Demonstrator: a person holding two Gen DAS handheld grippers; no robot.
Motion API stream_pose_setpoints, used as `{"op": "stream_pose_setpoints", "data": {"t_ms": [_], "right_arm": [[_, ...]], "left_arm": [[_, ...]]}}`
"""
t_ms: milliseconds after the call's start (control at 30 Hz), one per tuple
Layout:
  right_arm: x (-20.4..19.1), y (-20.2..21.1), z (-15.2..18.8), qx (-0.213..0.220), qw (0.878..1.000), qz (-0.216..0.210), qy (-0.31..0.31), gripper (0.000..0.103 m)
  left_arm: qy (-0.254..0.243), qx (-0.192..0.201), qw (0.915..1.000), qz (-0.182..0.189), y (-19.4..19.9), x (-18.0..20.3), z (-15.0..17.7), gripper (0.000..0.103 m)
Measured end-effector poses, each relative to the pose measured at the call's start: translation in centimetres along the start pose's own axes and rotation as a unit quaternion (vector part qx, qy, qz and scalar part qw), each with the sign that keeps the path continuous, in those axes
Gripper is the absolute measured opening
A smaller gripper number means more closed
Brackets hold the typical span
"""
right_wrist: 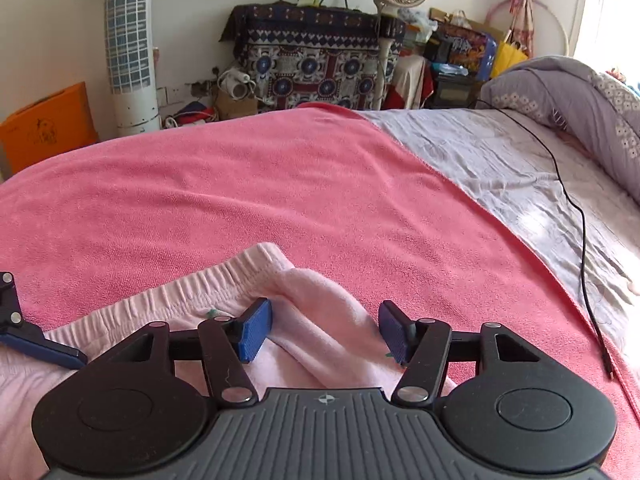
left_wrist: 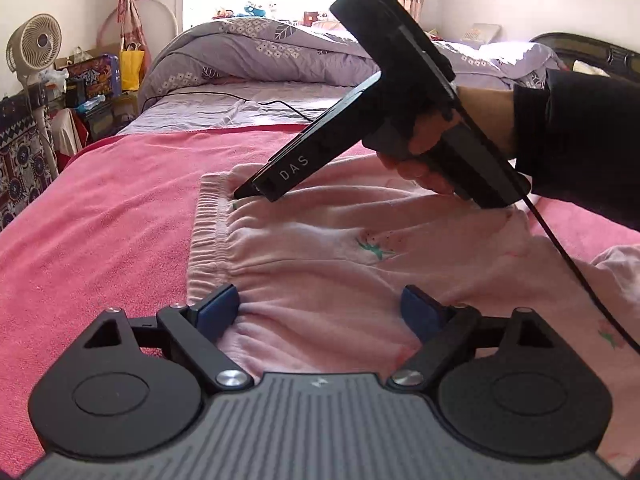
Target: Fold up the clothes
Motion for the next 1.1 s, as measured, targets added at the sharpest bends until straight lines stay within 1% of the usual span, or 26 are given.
{"op": "stream_pose_setpoints", "data": {"t_ms": [33, 67, 133, 200, 233, 300, 333, 400, 467, 533, 567, 667, 767, 867, 967, 1067, 1100], "right_arm": [[-0.3, 0.2, 0.0, 0.001, 1.000, -0.007, 0.003, 0.026], [-0.7, 0.4, -0.1, 0.007, 1.000, 0.003, 0.015, 0.012], [-1.9, 1.4, -0.4, 0.024, 0.998, 0.038, 0.046, 0.010], [-2.9, 3.0, -0.8, 0.048, 0.996, 0.055, 0.051, 0.010], [-3.4, 4.2, -1.1, 0.063, 0.995, 0.062, 0.053, 0.010], [-4.2, 6.7, -1.7, 0.093, 0.992, 0.066, 0.058, 0.010], [-4.8, 8.3, -1.8, 0.109, 0.990, 0.069, 0.060, 0.009], [-6.0, 11.3, -1.5, 0.137, 0.986, 0.069, 0.065, 0.009], [-7.4, 14.0, -0.9, 0.161, 0.982, 0.066, 0.071, 0.009], [-9.3, 15.8, 0.2, 0.172, 0.980, 0.054, 0.082, 0.009], [-10.3, 16.6, 0.8, 0.174, 0.980, 0.047, 0.087, 0.009], [-13.9, 17.5, 2.7, 0.159, 0.982, 0.015, 0.105, 0.009], [-16.7, 16.8, 5.0, 0.133, 0.983, -0.006, 0.125, 0.009], [-18.7, 15.1, 6.6, 0.111, 0.985, -0.005, 0.131, 0.009], [-19.4, 13.4, 7.4, 0.097, 0.989, -0.010, 0.113, 0.009], [-19.8, 13.0, 7.9, 0.102, 0.988, -0.001, 0.114, 0.009], [-19.8, 13.2, 7.8, 0.111, 0.988, 0.001, 0.109, 0.009]], "left_arm": [[0.000, 0.001, 1.0000, -0.001, 0.0, 0.1, 0.0, 0.090], [-0.002, 0.002, 1.0000, -0.004, 0.0, 0.2, 0.0, 0.090], [-0.002, 0.005, 0.9999, -0.009, 0.0, 0.4, -0.1, 0.090], [0.010, 0.016, 0.9998, -0.011, 0.8, 0.0, 0.1, 0.090], [0.023, 0.025, 0.9992, -0.021, 1.6, -0.4, 0.4, 0.091], [0.045, 0.031, 0.9972, -0.051, 3.2, -1.1, 1.3, 0.094], [0.054, 0.031, 0.9954, -0.073, 4.1, -1.6, 2.3, 0.096], [0.064, 0.034, 0.9924, -0.100, 5.5, -2.3, 4.2, 0.096], [0.067, 0.050, 0.9905, -0.110, 7.1, -2.1, 5.5, 0.096], [0.074, 0.061, 0.9888, -0.114, 8.7, -1.7, 6.0, 0.096], [0.077, 0.067, 0.9878, -0.118, 9.3, -1.7, 6.2, 0.096], [0.082, 0.077, 0.9845, -0.134, 11.0, -1.4, 6.7, 0.097], [0.094, 0.075, 0.9782, -0.169, 12.0, -2.0, 7.1, 0.098], [0.119, 0.070, 0.9743, -0.178, 12.8, -2.9, 8.0, 0.098], [0.131, 0.077, 0.9724, -0.177, 13.6, -3.4, 8.2, 0.098], [0.123, 0.077, 0.9703, -0.193, 13.7, -3.4, 7.9, 0.098], [0.117, 0.076, 0.9699, -0.200, 13.6, -3.3, 7.7, 0.098]]}}
Point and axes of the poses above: each gripper's, at about its wrist camera, not at the fingertips, and y roughly against the way its jaws point, x to its right, z to its underside, the point moved 6 cm from there along -y, roughly the way its jaws point, and after that the axes turned 3 degrees about -x, right-handed, at the moved point
